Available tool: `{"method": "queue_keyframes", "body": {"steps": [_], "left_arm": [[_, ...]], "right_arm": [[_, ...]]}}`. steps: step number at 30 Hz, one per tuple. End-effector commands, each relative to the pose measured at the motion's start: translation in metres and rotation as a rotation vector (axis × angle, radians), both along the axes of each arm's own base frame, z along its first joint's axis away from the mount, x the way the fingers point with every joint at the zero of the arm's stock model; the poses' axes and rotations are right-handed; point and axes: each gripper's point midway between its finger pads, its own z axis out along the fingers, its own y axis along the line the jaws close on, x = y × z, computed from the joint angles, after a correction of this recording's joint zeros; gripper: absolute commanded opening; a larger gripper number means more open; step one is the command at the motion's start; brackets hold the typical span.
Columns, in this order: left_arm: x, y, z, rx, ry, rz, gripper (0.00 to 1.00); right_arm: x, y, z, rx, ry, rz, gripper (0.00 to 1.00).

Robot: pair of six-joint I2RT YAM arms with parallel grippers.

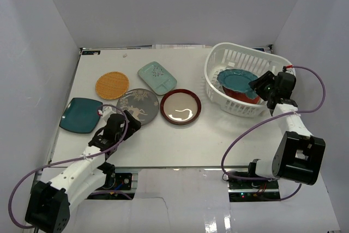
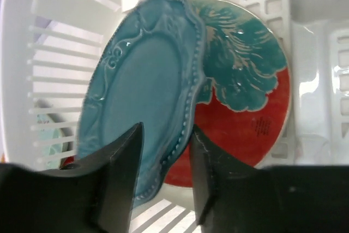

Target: Place the plates into the plastic bin on the countertop

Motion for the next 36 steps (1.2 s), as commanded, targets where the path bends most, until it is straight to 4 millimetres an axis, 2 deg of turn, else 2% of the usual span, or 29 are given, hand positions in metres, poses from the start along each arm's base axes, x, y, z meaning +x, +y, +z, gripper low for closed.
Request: {"method": "queue_keyframes", "body": {"steps": [1, 3, 4, 6, 9, 11, 12, 14, 18, 20, 22, 23, 24, 26, 27, 29, 30, 32, 34, 35, 36], "left_arm": [[0.023, 0.006, 0.013, -0.02, -0.067, 0.107, 0.96], [0.029, 0.008, 0.016, -0.02, -0.092, 0.13, 0.96], [0.032, 0.01, 0.017, -0.016, -0.098, 0.144, 0.96], [0.038, 0.014, 0.017, -0.003, -0.095, 0.17, 0.96], [0.048, 0.019, 0.014, -0.003, -0.105, 0.203, 0.96], [0.05, 0.018, 0.002, -0.012, -0.075, 0.207, 0.94], [0.056, 0.02, 0.003, -0.028, -0.087, 0.217, 0.93], [0.058, 0.02, -0.01, -0.042, -0.058, 0.223, 0.9], [0.063, 0.03, -0.02, -0.095, -0.064, 0.273, 0.81], [0.066, 0.033, -0.02, -0.128, -0.105, 0.284, 0.69], [0.067, 0.034, -0.025, -0.136, -0.106, 0.287, 0.58], [0.066, 0.035, -0.028, -0.137, -0.103, 0.29, 0.44], [0.064, 0.036, -0.032, -0.138, -0.096, 0.294, 0.38], [0.061, 0.037, -0.035, -0.142, -0.102, 0.298, 0.28], [0.054, 0.04, -0.042, -0.135, -0.09, 0.303, 0.17], [0.051, 0.042, -0.038, -0.138, -0.116, 0.31, 0.06], [0.048, 0.044, -0.038, -0.134, -0.12, 0.311, 0.0], [0.048, 0.045, -0.027, -0.136, -0.155, 0.302, 0.0], [0.048, 0.042, -0.015, -0.148, -0.192, 0.284, 0.0], [0.047, 0.04, -0.003, -0.168, -0.227, 0.266, 0.0], [0.047, 0.038, 0.006, -0.177, -0.248, 0.255, 0.0]], "right_arm": [[0.003, -0.014, 0.01, -0.106, -0.051, -0.021, 0.6], [-0.002, -0.018, 0.011, -0.133, -0.05, -0.035, 0.75], [-0.004, -0.019, 0.011, -0.14, -0.048, -0.04, 0.86], [-0.007, -0.02, 0.017, -0.165, -0.06, -0.029, 0.94], [-0.01, -0.016, 0.032, -0.184, -0.088, -0.009, 0.97], [-0.015, -0.013, 0.038, -0.194, -0.093, 0.01, 0.92], [-0.018, -0.008, 0.044, -0.191, -0.112, 0.03, 0.91], [-0.028, 0.003, 0.053, -0.176, -0.153, 0.069, 0.91], [-0.049, 0.045, 0.072, -0.114, -0.255, 0.223, 0.91], [-0.062, 0.062, 0.087, -0.098, -0.322, 0.27, 0.93], [-0.075, 0.086, 0.083, -0.08, -0.346, 0.343, 0.95], [-0.082, 0.092, 0.088, -0.085, -0.373, 0.356, 0.95], [-0.088, 0.102, 0.082, -0.082, -0.365, 0.38, 0.97], [-0.1, 0.119, 0.083, -0.07, -0.383, 0.437, 0.98], [-0.107, 0.132, 0.079, -0.047, -0.377, 0.476, 0.98], [-0.118, 0.148, 0.067, -0.018, -0.364, 0.529, 0.99], [-0.126, 0.165, 0.063, -0.003, -0.358, 0.58, 0.99], [-0.14, 0.186, 0.047, 0.004, -0.316, 0.646, 0.99], [-0.148, 0.202, 0.039, 0.02, -0.289, 0.687, 0.98], [-0.15, 0.21, 0.036, 0.026, -0.282, 0.708, 0.97], [-0.161, 0.227, 0.035, 0.035, -0.279, 0.767, 0.96]]}}
